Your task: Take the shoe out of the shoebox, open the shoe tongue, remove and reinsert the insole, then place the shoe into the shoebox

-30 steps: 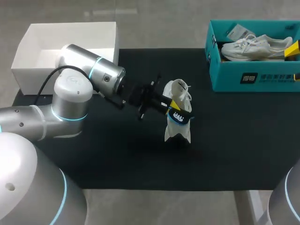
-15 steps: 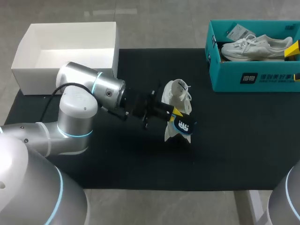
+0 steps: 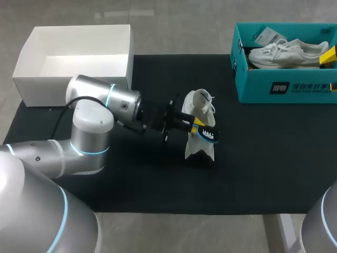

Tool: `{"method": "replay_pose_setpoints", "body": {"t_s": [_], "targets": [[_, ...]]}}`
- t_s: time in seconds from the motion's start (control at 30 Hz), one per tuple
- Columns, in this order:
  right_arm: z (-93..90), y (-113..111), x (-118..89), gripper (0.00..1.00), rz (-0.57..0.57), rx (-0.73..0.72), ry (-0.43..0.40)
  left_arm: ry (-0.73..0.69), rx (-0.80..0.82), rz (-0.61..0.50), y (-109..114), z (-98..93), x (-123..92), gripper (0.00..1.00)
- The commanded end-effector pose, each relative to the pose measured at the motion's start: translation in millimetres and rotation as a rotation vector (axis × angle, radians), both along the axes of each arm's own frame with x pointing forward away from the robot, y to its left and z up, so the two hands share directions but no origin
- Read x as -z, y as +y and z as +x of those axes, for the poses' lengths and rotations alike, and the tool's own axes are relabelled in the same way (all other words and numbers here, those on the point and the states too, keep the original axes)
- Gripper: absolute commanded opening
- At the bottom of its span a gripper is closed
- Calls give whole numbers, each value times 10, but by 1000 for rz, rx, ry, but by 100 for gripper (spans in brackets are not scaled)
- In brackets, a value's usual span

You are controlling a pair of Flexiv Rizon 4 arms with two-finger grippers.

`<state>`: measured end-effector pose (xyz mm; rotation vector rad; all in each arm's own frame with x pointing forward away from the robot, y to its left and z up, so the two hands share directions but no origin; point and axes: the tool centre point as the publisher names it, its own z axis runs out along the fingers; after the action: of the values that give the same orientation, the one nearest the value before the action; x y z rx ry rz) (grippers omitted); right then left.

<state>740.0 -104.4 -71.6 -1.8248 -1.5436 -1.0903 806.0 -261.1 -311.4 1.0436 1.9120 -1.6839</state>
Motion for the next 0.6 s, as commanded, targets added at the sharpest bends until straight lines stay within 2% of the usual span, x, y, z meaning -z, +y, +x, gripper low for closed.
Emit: {"method": "replay_pose_setpoints", "body": {"t_s": [0.03, 0.3, 0.6], "targets": [[7, -2, 2, 100, -2, -1, 2, 7, -2, 8, -38, 70, 86, 0], [7, -2, 2, 100, -2, -1, 2, 73, -65, 48, -43, 211, 201, 0], [7, -2, 2, 100, -2, -1, 2, 76, -100, 77, -33, 373, 341, 0]]}}
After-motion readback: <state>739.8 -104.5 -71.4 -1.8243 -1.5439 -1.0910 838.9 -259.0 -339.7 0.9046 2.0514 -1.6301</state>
